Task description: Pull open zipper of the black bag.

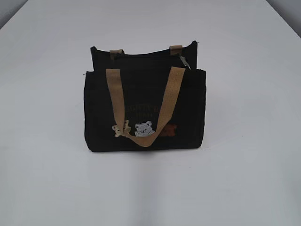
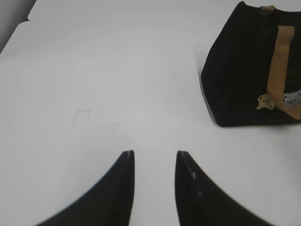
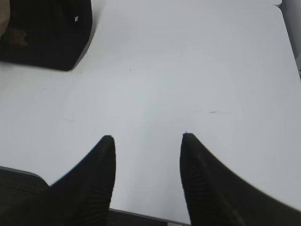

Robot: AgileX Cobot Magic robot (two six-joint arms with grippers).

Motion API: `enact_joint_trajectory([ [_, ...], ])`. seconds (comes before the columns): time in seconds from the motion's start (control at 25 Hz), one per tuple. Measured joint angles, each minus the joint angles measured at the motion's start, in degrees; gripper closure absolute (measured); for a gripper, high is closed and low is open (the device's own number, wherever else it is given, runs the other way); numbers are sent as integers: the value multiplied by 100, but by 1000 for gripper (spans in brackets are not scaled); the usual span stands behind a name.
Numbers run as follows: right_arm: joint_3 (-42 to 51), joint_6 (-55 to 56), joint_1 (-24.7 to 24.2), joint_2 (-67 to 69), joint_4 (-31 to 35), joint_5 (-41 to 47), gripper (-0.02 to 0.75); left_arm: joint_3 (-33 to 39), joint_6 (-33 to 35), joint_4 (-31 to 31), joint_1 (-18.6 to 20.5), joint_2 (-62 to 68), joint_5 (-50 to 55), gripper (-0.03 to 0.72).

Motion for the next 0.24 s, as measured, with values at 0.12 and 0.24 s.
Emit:
enact_joint_trajectory([
  [0.12,0,0,0,0,0,0,380,0,0,0,0,0,0,462],
  [0.24,0,0,0,0,0,0,380,0,0,0,0,0,0,462],
])
